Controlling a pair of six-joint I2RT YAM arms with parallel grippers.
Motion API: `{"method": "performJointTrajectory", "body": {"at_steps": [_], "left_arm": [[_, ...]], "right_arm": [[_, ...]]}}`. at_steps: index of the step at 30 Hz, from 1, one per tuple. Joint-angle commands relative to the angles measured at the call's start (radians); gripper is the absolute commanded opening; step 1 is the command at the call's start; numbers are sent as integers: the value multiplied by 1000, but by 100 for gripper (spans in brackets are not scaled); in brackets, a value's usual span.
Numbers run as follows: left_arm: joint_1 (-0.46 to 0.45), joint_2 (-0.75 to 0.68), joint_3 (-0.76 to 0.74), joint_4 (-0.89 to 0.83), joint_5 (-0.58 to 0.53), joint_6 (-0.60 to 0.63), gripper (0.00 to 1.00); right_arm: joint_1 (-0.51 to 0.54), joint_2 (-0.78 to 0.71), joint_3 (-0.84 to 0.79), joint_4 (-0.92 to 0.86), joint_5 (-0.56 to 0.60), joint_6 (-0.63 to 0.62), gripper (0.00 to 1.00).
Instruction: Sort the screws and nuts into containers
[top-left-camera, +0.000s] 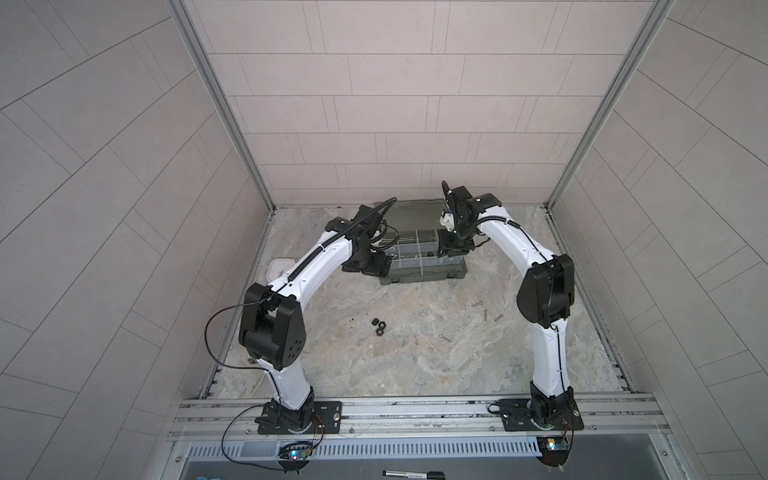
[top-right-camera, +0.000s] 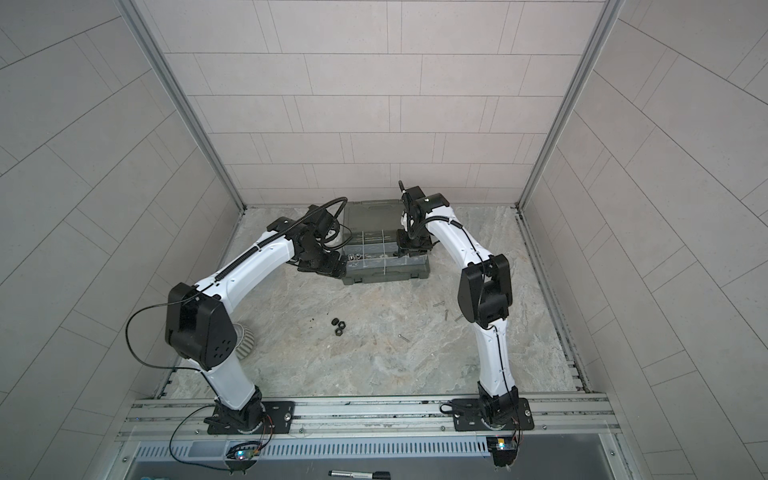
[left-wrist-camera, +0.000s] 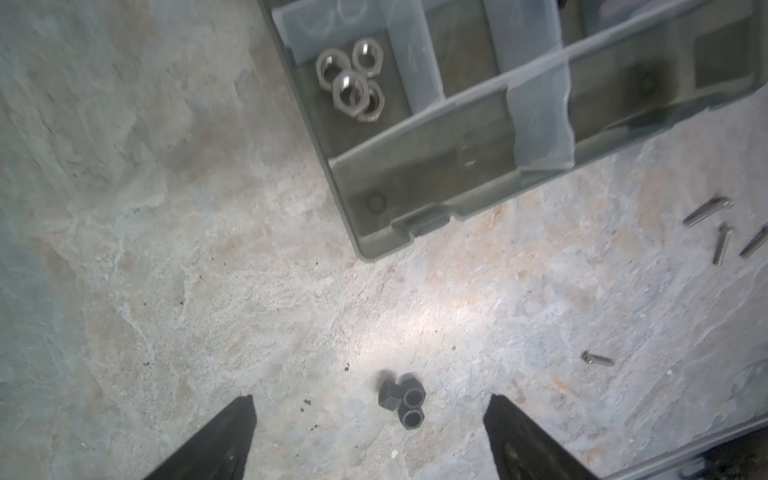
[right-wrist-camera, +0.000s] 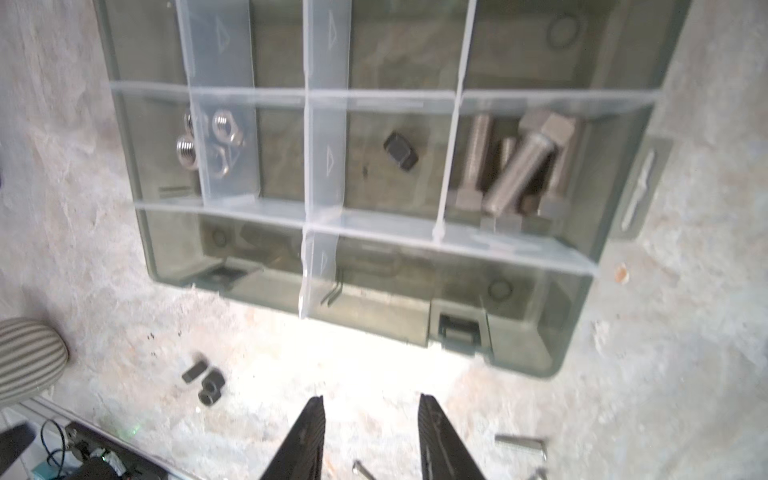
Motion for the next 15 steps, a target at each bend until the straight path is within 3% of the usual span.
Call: {"method": "performJointTrajectory", "body": {"at_steps": [1,8,15], "left_arm": [[5,-89,-96,46,21,-57,88],[-18,-222,-312,126,40,-160,84],[-119,-260,-450,210,11,-233,84]], "right_arm": [[33,-105,-135,31,15,-15,39],[88,-301,-404,85,29,-3,42],[116,-487,-586,109,43,7,62]]}}
